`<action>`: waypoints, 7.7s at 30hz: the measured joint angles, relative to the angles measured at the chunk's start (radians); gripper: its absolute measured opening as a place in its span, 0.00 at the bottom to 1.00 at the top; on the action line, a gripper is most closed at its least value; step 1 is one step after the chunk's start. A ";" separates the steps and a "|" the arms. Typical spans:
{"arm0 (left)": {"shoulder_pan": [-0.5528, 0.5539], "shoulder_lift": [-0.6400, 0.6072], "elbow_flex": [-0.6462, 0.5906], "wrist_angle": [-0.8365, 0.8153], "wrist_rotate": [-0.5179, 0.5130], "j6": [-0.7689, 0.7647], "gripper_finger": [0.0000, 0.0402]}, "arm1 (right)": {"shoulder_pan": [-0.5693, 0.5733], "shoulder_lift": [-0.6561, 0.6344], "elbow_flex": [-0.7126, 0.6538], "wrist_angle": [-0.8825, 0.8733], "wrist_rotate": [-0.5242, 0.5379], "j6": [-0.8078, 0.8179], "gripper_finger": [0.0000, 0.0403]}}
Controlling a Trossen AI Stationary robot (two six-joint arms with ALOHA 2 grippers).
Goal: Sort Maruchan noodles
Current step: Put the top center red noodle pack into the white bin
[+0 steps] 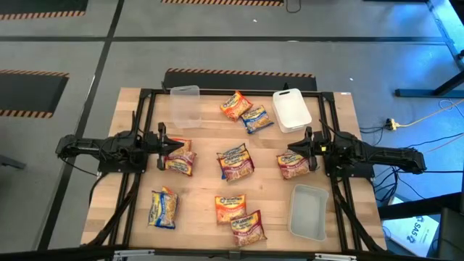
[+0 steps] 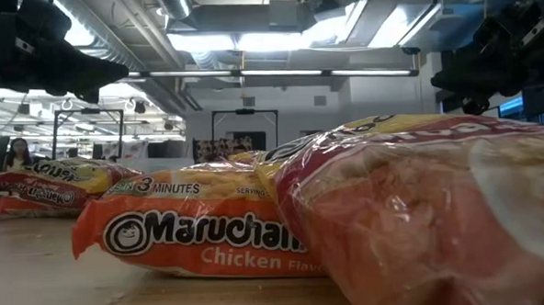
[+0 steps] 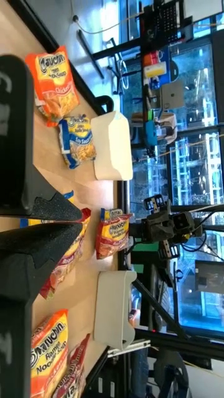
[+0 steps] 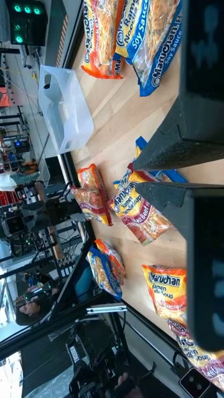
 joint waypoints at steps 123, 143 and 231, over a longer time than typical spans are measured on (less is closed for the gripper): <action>-0.154 1.672 0.499 0.780 0.085 -0.341 0.19 | 0.139 1.587 0.600 0.335 -0.204 0.322 0.72; -0.227 1.823 0.602 0.686 0.114 -0.585 0.19 | 0.182 1.587 0.600 0.340 -0.244 0.547 0.72; 0.133 1.595 0.852 0.514 0.167 -0.266 0.64 | -0.033 1.100 0.598 0.296 -0.144 -0.158 0.28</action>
